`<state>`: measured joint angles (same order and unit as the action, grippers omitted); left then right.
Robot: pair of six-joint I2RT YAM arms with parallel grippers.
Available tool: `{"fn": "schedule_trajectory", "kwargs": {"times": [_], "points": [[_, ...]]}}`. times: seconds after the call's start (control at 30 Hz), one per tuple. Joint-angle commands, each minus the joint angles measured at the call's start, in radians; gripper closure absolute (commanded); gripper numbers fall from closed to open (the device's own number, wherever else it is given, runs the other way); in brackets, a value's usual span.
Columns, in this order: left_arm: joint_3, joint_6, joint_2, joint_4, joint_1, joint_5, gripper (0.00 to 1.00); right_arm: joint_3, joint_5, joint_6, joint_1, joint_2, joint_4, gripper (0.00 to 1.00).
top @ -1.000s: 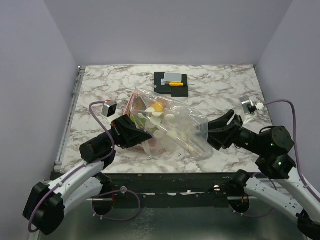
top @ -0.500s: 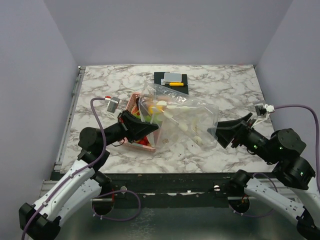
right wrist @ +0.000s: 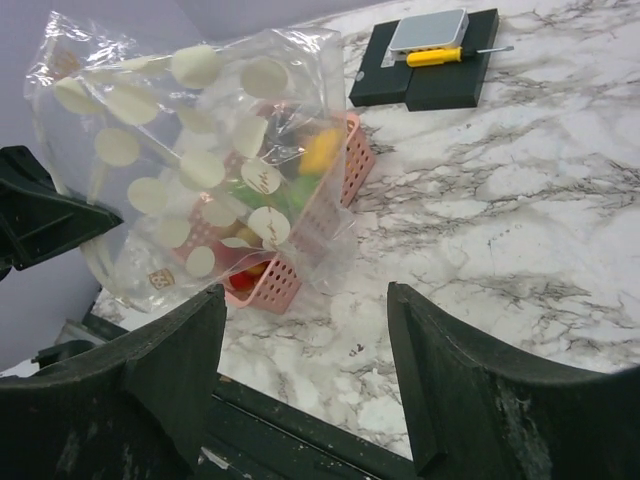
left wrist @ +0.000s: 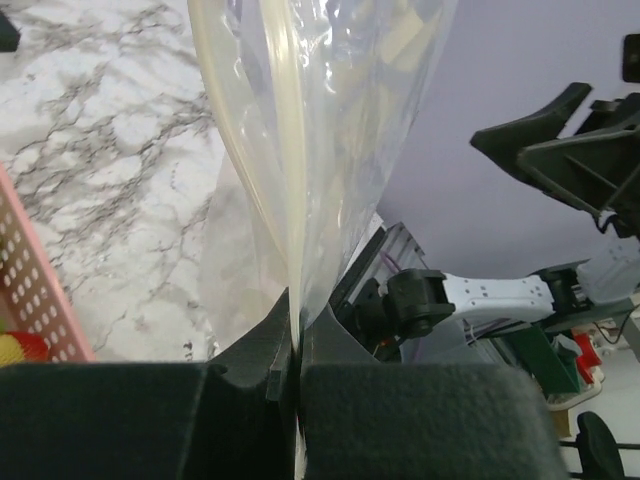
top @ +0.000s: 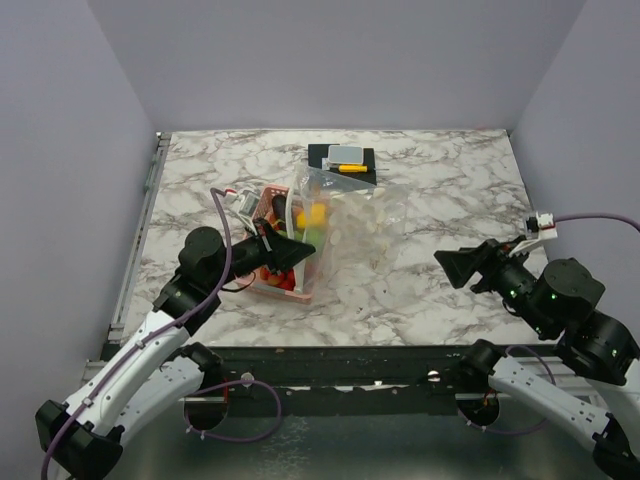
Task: Place the food in the zip-top bag and seal the zipper
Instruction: Open the zipper of the food storage bag.
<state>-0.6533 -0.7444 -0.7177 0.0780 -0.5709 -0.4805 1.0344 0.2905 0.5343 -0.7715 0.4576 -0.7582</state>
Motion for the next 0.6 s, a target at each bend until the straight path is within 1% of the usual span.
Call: {"fn": "schedule_trajectory", "kwargs": {"times": [0.0, 0.17, 0.23, 0.37, 0.5, 0.57], "points": [[-0.059, 0.055, -0.03, -0.135, -0.003, 0.088, 1.0, 0.021, 0.019, 0.0, -0.004, 0.039, -0.024, 0.28], [-0.085, 0.057, -0.078, -0.209, -0.005, 0.138, 1.0, 0.019, -0.045, -0.008, -0.005, 0.148, 0.042, 0.27], [-0.099, 0.062, -0.095, -0.246, -0.016, 0.177, 1.0, 0.016, -0.062, -0.01, -0.004, 0.189, 0.086, 0.26], [-0.146, 0.081, -0.127, -0.341, -0.072, 0.295, 1.0, 0.029, -0.097, -0.014, -0.004, 0.271, 0.163, 0.25], [-0.186, 0.082, -0.174, -0.405, -0.139, 0.416, 1.0, 0.059, -0.136, -0.008, -0.005, 0.37, 0.22, 0.23], [-0.199, 0.079, -0.192, -0.425, -0.161, 0.453, 1.0, 0.077, -0.154, -0.003, -0.004, 0.412, 0.243, 0.22]]}}
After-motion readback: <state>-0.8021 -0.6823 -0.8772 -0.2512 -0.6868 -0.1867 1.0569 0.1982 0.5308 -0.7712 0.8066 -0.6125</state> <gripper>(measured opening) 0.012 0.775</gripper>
